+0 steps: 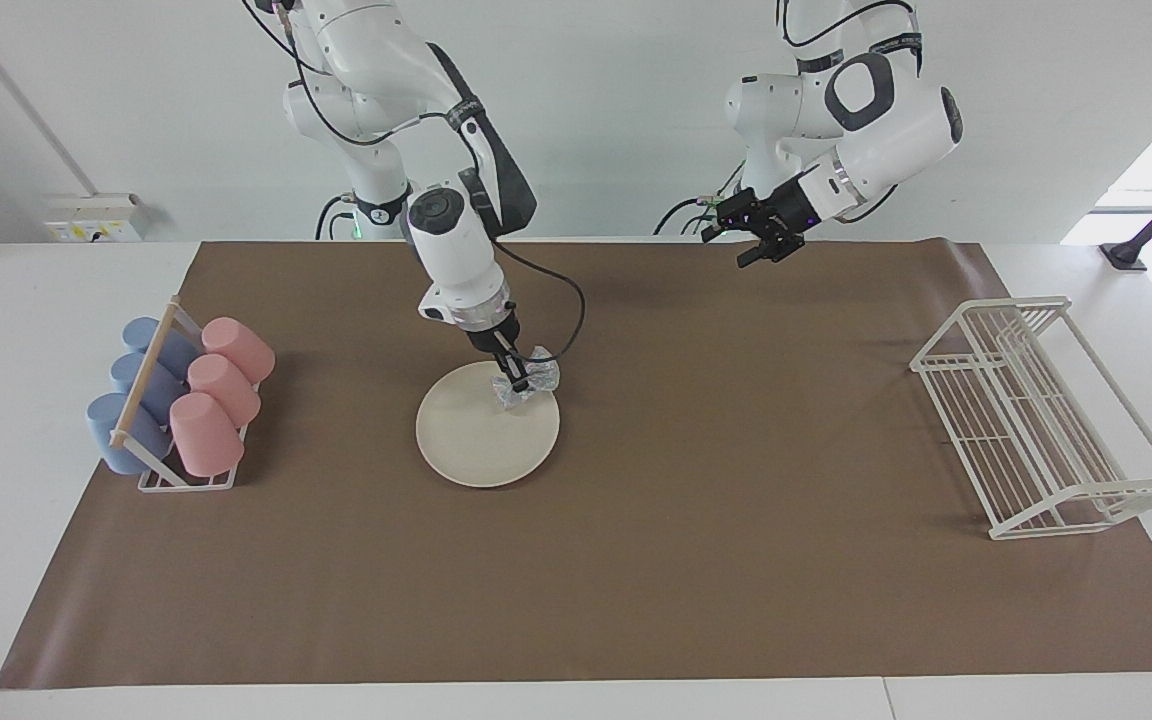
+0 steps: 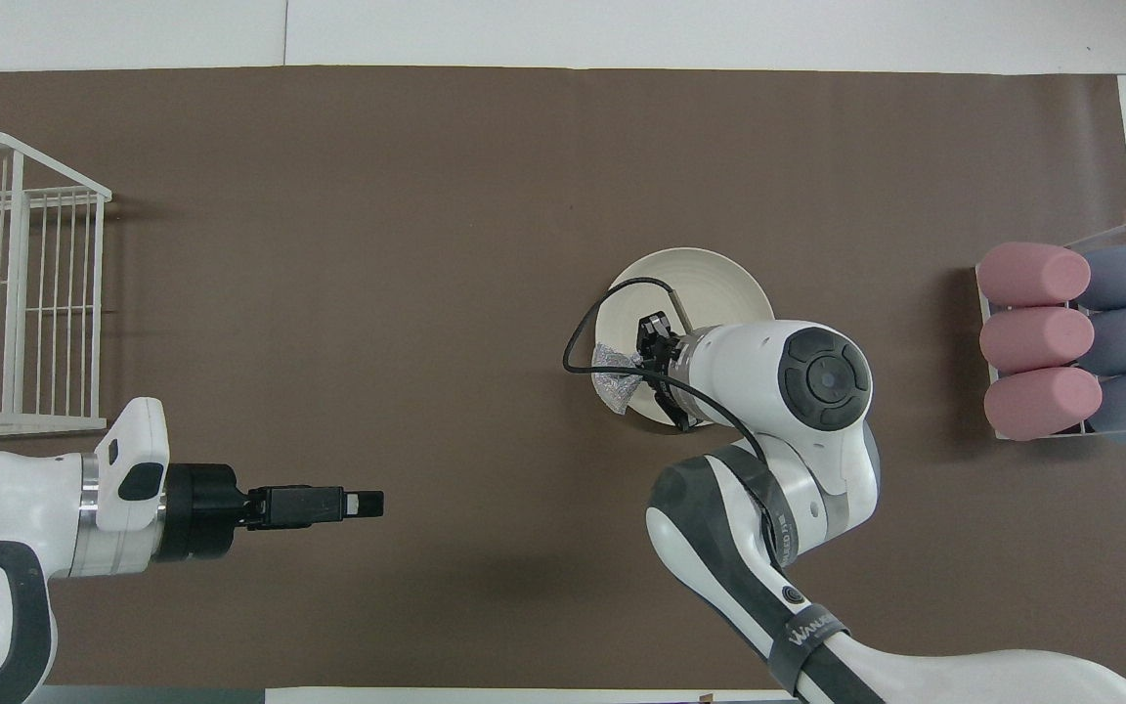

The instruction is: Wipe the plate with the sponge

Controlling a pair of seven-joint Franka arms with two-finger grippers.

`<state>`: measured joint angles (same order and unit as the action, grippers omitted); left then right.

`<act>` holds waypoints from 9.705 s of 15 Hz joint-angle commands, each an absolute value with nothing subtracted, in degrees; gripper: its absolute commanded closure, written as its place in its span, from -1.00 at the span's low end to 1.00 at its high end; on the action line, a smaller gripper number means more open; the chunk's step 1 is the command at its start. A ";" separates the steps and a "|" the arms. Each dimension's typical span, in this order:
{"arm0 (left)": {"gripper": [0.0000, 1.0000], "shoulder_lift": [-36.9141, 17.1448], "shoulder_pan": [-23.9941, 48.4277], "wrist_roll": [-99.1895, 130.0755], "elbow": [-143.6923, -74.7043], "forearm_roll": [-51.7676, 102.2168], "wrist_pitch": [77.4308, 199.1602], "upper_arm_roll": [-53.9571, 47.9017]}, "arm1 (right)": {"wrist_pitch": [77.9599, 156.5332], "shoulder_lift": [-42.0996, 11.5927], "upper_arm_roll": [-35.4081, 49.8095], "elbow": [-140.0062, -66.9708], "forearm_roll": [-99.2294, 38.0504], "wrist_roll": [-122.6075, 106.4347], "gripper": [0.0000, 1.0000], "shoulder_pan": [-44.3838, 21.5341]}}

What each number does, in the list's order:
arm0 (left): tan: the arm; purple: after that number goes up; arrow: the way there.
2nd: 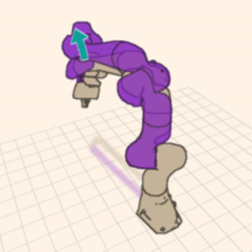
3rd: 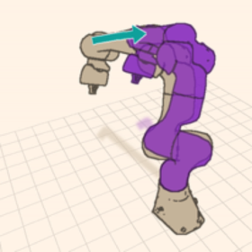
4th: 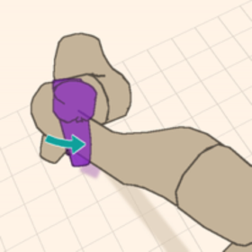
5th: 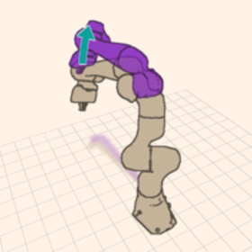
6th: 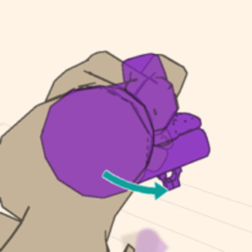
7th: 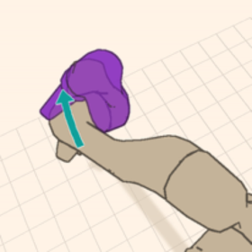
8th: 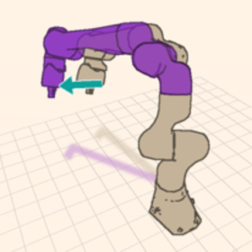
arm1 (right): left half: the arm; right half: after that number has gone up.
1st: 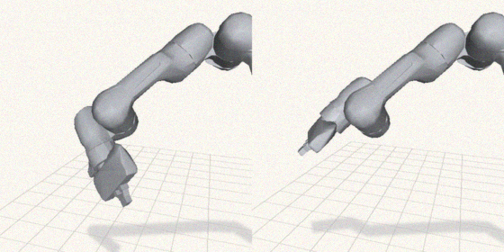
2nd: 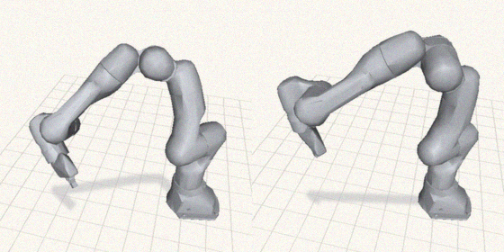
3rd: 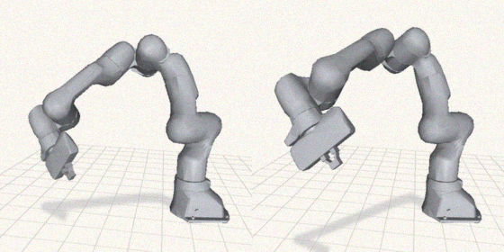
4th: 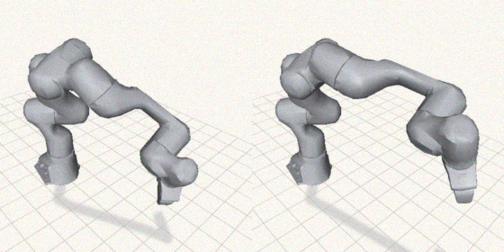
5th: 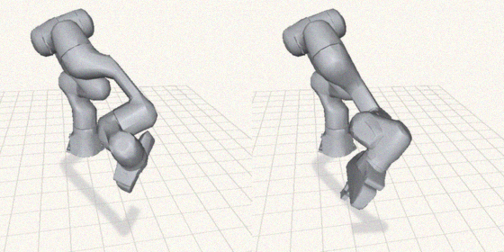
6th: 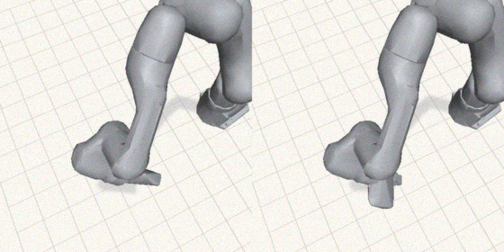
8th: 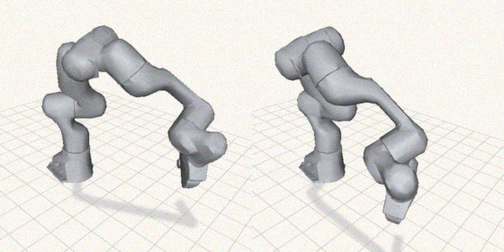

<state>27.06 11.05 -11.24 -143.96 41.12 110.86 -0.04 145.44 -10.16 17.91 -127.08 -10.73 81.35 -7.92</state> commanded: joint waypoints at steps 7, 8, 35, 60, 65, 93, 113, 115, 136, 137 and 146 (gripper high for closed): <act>-1.00 24.96 8.70 -10.11 -140.98 16.46 110.65 -0.35 | 150.11 -13.53 18.46 -128.50 -11.87 60.75 1.00 1.84; -1.00 24.96 8.61 -9.32 -140.98 15.39 110.74 -0.35 | 150.29 -13.54 18.46 -128.50 -11.87 60.56 1.00 1.93; -1.00 23.20 6.95 -4.92 -138.78 15.12 111.62 -0.35 | 156.36 -16.08 18.63 -128.50 -11.87 71.07 1.00 -4.73; -1.00 15.91 7.12 6.33 -126.74 57.44 108.29 -0.26 | 103.54 3.69 19.34 -100.28 -6.68 116.80 1.00 -19.16; -1.00 16.52 12.72 7.65 -127.18 67.31 106.78 -0.62 | 103.97 3.69 19.34 -100.37 -6.59 118.21 1.00 -20.13; 1.00 17.49 23.82 10.98 -129.02 69.96 111.88 -0.18 | 103.45 3.95 18.81 -100.20 -6.42 109.90 -1.00 -18.38; 1.00 4.14 13.10 12.66 -109.62 11.73 95.21 -0.09 | 96.34 4.48 18.37 -99.49 -6.33 10.47 -1.00 12.21; 1.00 2.38 13.27 12.66 -106.45 4.25 91.86 -0.09 | 95.28 3.96 18.02 -99.40 -6.24 5.22 -1.00 14.06; 1.00 -14.57 10.82 19.86 -93.43 -52.20 90.61 0.09 | 86.48 1.32 -4.39 -93.08 -1.31 -0.19 -1.00 -2.82; 1.00 -15.98 10.72 21.34 -93.34 -53.16 90.96 -0.09 | 87.01 1.41 -4.31 -93.08 -1.32 0.17 -1.00 -2.20; 1.00 -19.60 10.64 30.94 -94.13 -53.88 93.07 -0.09 | 87.71 1.32 -4.31 -92.81 -1.23 -0.08 -1.00 -1.93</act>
